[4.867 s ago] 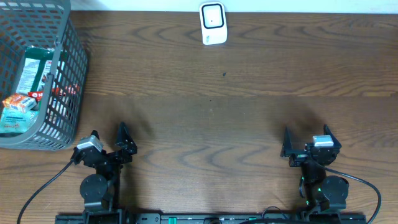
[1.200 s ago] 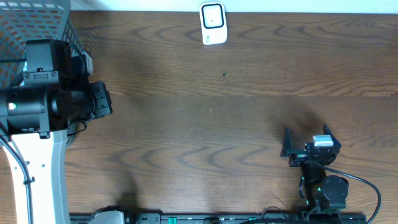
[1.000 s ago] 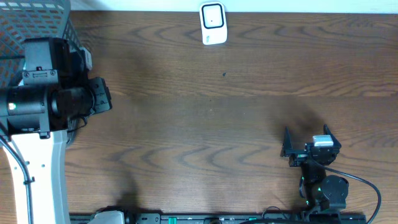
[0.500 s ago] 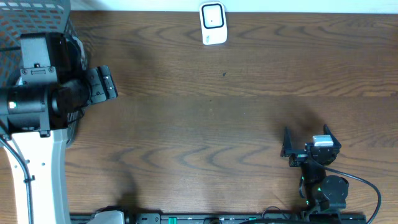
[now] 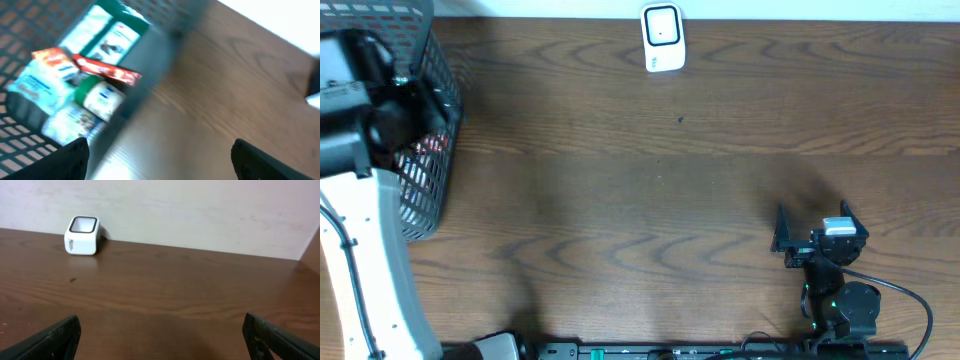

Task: Scan the item barcode
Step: 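Move the left gripper over the grey basket and lower into it, then grasp the green-lidded jar in the basket with the left gripper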

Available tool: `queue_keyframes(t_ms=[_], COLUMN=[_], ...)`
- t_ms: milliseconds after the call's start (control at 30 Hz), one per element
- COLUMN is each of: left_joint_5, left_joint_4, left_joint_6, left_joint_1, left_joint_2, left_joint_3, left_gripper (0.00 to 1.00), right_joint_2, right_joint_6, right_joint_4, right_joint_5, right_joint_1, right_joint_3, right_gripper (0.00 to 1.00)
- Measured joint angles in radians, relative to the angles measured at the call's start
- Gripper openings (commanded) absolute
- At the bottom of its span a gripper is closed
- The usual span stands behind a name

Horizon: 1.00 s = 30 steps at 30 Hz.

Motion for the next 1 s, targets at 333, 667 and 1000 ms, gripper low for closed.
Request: queue_keyframes(t_ms=[333, 667, 1000], left_joint_5=[0.000, 0.000, 0.001], left_joint_4=[0.201, 0.209, 0.182], left_joint_6=[-0.022, 0.018, 0.054], left_joint_1=[0.143, 0.232, 0.277], left_joint_2=[0.053, 0.167, 0.388], left_joint_3=[0.000, 0.000, 0.000], left_gripper=[0.89, 0.89, 0.89], right_joint_2=[0.000, 0.000, 0.000], right_joint_6=[0.000, 0.000, 0.000], right_joint_4=[0.000, 0.000, 0.000], right_joint_5=[0.000, 0.000, 0.000], right_joint_1=[0.000, 0.000, 0.000], right_joint_3=[0.000, 0.000, 0.000], right_gripper=[0.99, 0.99, 0.99])
